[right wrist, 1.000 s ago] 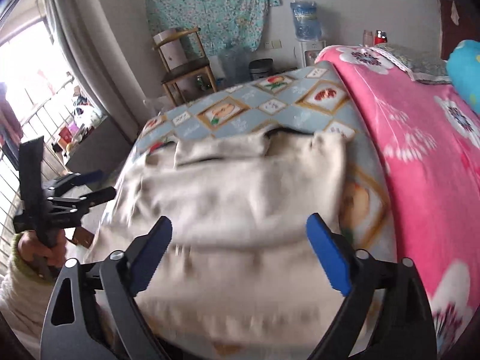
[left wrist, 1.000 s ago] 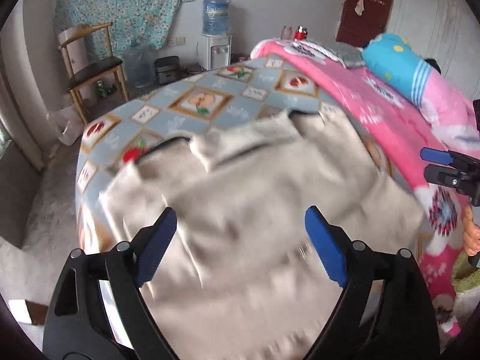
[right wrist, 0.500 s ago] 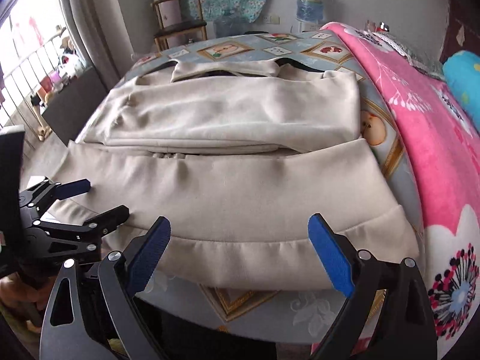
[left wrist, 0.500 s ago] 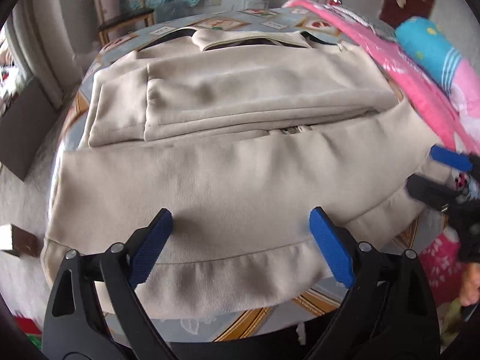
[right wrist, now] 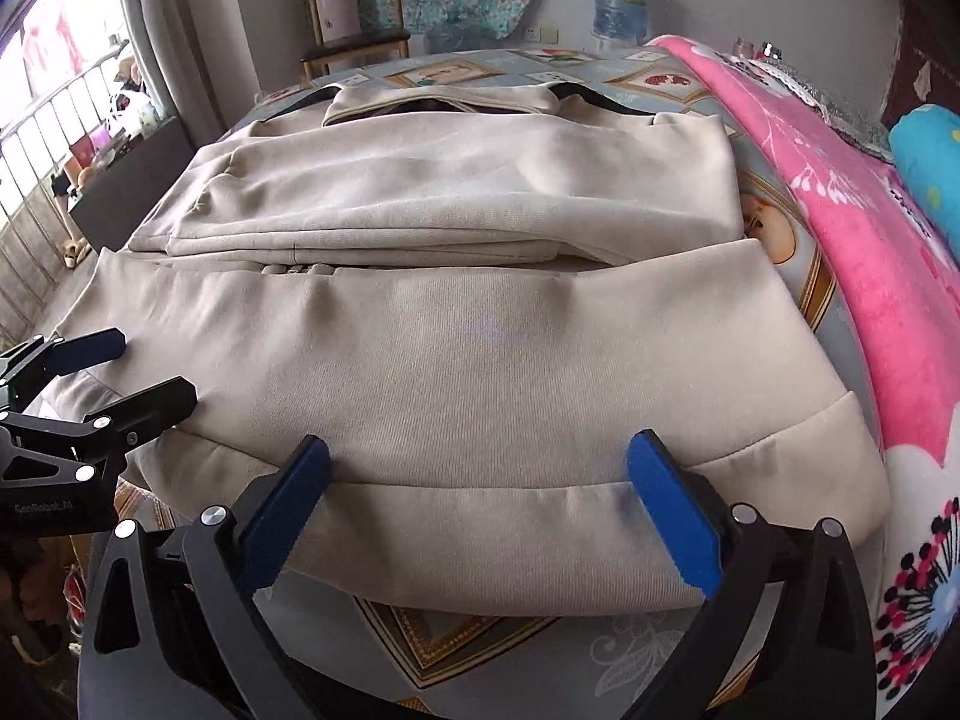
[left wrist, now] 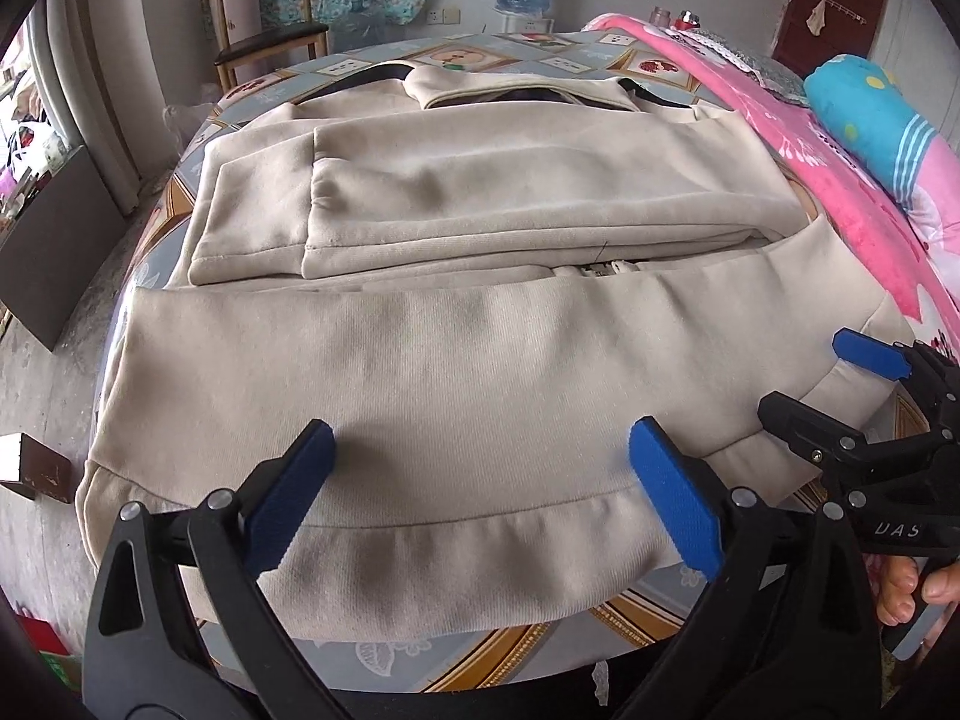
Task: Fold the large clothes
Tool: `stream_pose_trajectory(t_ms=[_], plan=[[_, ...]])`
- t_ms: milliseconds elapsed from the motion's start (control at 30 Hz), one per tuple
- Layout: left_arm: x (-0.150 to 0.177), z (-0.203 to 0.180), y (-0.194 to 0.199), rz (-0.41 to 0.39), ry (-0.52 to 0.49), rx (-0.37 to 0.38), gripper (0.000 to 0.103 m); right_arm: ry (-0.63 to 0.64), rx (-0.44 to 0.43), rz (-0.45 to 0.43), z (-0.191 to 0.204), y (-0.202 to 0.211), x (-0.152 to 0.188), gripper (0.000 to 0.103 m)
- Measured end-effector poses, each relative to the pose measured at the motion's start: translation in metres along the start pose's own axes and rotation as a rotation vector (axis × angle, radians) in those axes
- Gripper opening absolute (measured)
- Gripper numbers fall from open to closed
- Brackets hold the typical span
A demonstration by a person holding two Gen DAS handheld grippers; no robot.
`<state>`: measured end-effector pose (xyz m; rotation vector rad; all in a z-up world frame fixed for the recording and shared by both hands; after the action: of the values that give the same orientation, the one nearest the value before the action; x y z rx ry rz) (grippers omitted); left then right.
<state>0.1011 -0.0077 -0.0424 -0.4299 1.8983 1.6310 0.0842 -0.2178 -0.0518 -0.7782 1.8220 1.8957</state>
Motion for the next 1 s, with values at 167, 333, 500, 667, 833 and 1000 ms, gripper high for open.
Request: stream_pose_trajectory(t_ms=[167,333,500,667,833,1000], plan=[[-0.0023,-0.0007,-0.0012,0.010,0.008,-0.006,0.095,0.003,-0.002,-0.008,-0.0003,0.0003,0.0011,0.097],[-0.0047,-0.0015,-0.0031,0.020,0.018,-0.015,0.095,0.003,-0.005,0.002,-0.0007,-0.0003,-0.0002,0.097],[-0.0065,-0.0019,-0.0049,0.030,0.024,-0.021,0.095,0.003,-0.006,0.003,-0.0010,-0.0001,-0.0012,0.097],[-0.0074,-0.0022,-0.0061,0.035,0.028,-0.026,0.095,0.004,-0.005,0.001,-0.0007,-0.0002,-0.0010,0.097],[-0.0075,-0.0025,-0.0062,0.036,0.028,-0.026,0.095,0.002,-0.004,0.004,-0.0004,-0.0008,-0.0011,0.097],[-0.0076,-0.0025,-0.0063,0.036,0.028,-0.027,0.095,0.002,-0.003,0.006,-0.0004,-0.0008,-0.0006,0.097]])
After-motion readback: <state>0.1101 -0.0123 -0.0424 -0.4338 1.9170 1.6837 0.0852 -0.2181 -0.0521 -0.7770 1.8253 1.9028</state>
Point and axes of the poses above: each gripper's, at about its wrist camera, not at the fingertips, and y roughly against the way its jaws point, z to its left, x to its underside, the point moved 1 cm from there along -y, roughly the way its jaws point, and after that the axes turned 4 degrees about -z, right-handed, at the moved point
